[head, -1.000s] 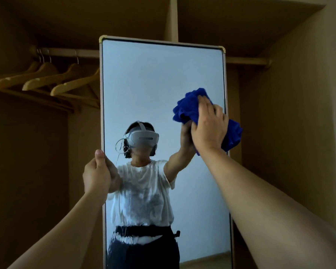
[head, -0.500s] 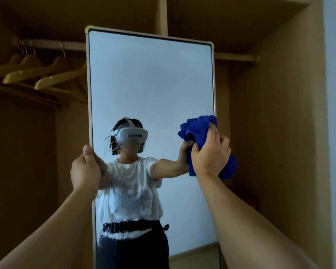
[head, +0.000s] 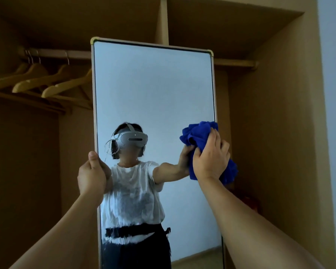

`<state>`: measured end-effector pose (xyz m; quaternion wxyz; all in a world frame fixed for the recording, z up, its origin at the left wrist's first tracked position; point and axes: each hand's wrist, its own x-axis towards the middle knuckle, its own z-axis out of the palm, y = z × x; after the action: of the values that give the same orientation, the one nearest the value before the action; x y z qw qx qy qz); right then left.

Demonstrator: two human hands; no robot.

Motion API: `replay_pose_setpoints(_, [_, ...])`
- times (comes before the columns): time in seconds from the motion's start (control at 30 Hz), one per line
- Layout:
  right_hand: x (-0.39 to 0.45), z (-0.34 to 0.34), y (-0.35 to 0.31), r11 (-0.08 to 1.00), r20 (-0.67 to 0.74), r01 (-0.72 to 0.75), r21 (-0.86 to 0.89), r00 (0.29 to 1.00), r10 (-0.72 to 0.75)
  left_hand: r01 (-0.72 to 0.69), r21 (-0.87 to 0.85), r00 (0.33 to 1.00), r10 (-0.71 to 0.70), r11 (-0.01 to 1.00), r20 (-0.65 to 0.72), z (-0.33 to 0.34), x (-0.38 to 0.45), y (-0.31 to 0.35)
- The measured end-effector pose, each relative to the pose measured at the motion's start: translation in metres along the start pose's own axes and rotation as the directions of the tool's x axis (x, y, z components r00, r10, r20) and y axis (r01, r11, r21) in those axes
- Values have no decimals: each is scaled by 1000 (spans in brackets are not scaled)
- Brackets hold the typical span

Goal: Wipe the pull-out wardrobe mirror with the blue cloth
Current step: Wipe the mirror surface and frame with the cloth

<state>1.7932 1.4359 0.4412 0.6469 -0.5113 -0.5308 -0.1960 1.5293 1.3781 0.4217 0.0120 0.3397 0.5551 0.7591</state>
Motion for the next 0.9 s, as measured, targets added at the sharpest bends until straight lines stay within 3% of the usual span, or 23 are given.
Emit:
replay_pose_setpoints(0.17, [16, 2, -23, 997, -3, 80, 8, 997, -80, 8, -6, 1000, -8, 1000, 5, -1, -3, 2])
replay_pose_setpoints(0.43, [-43, 3, -21, 943, 66, 334, -2, 941, -333, 68, -15, 998, -68, 998, 2, -3, -6, 7])
replay_pose_setpoints(0.7, [-54, 0, -15, 747, 118, 664, -47, 746, -656, 164, -152, 986, -161, 975, 32, -4, -12, 3])
replay_pose_setpoints(0.77, [-43, -1, -24, 752, 102, 657, -52, 752, -651, 177, -158, 984, -175, 972, 27, -5, -15, 0])
replay_pose_setpoints(0.9, [-20, 0, -58, 843, 75, 537, -30, 842, -534, 167, -146, 986, -164, 975, 31, -7, -16, -3])
